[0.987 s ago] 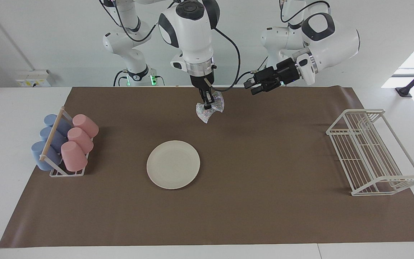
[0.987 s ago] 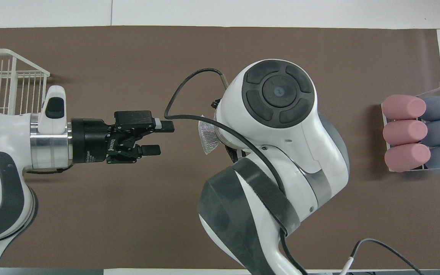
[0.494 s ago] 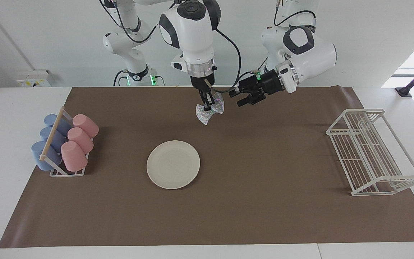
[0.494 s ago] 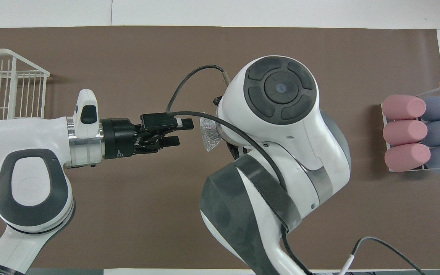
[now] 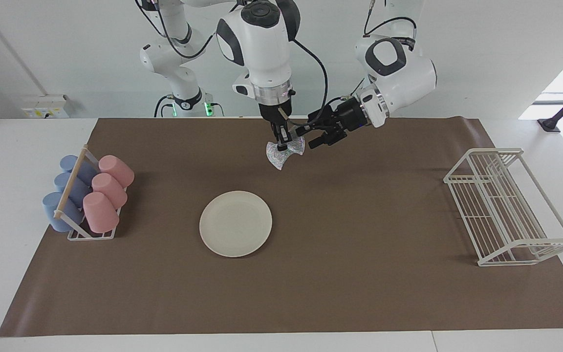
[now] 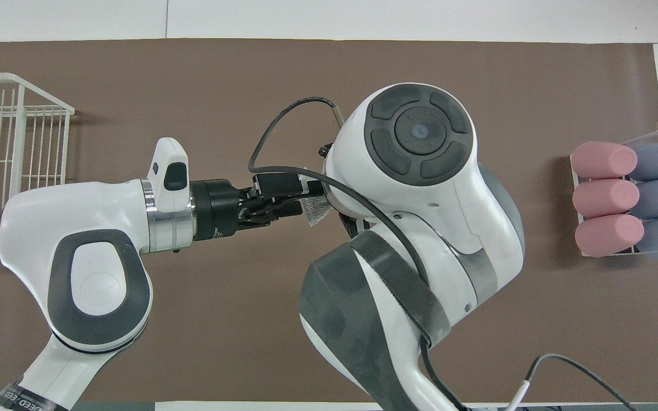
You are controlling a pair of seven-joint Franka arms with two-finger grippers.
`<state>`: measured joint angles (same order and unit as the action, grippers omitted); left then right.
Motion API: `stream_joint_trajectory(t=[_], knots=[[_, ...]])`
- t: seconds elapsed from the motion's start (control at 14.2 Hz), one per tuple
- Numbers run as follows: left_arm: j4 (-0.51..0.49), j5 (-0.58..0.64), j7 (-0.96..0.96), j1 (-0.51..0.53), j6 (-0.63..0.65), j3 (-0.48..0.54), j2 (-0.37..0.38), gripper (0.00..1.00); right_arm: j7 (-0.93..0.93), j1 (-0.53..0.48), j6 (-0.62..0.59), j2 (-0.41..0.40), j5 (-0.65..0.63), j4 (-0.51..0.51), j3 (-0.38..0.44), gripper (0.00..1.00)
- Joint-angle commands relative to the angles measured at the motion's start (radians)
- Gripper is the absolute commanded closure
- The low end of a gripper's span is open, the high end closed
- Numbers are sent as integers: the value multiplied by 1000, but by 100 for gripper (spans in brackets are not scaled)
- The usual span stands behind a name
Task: Wipe plate with sponge
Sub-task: 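Bring the scrubber to the left gripper and hand it over, then carry the scrubber to the rack with the left gripper while the right gripper retracts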
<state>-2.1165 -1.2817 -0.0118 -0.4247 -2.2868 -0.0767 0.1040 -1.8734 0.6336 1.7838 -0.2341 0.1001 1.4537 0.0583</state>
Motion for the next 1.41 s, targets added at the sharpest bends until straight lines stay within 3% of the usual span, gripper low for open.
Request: stream_joint_trajectory(t=[0.0, 0.07, 0.35, 0.56, 0.63, 0.71, 0.99, 1.34], knots=[[16, -14, 22, -6, 23, 14, -10, 95, -10, -9, -6, -13, -20, -21, -8, 100], [16, -14, 57, -9, 18, 14, -10, 100, -10, -9, -6, -13, -20, -19, -8, 100], [13, -14, 81, -6, 41, 14, -3, 100, -3, -12, -12, -11, -19, -19, -8, 100], [10, -11, 85, 15, 79, 17, 0, 100, 126, -20, -62, -1, -8, -15, -6, 100], [9, -11, 85, 17, 92, 18, 2, 100, 182, -20, -85, 2, -8, -12, 0, 57], [9, -10, 87, 20, 101, 21, 2, 100, 219, -29, -87, 13, -13, 0, 2, 1], [9, 27, 101, 101, 168, 23, 8, 100, 446, -122, -124, 54, -14, 16, 3, 0], [52, 246, 142, 288, 329, 23, 6, 100, 1090, -386, -263, 137, -3, 14, 3, 0]])
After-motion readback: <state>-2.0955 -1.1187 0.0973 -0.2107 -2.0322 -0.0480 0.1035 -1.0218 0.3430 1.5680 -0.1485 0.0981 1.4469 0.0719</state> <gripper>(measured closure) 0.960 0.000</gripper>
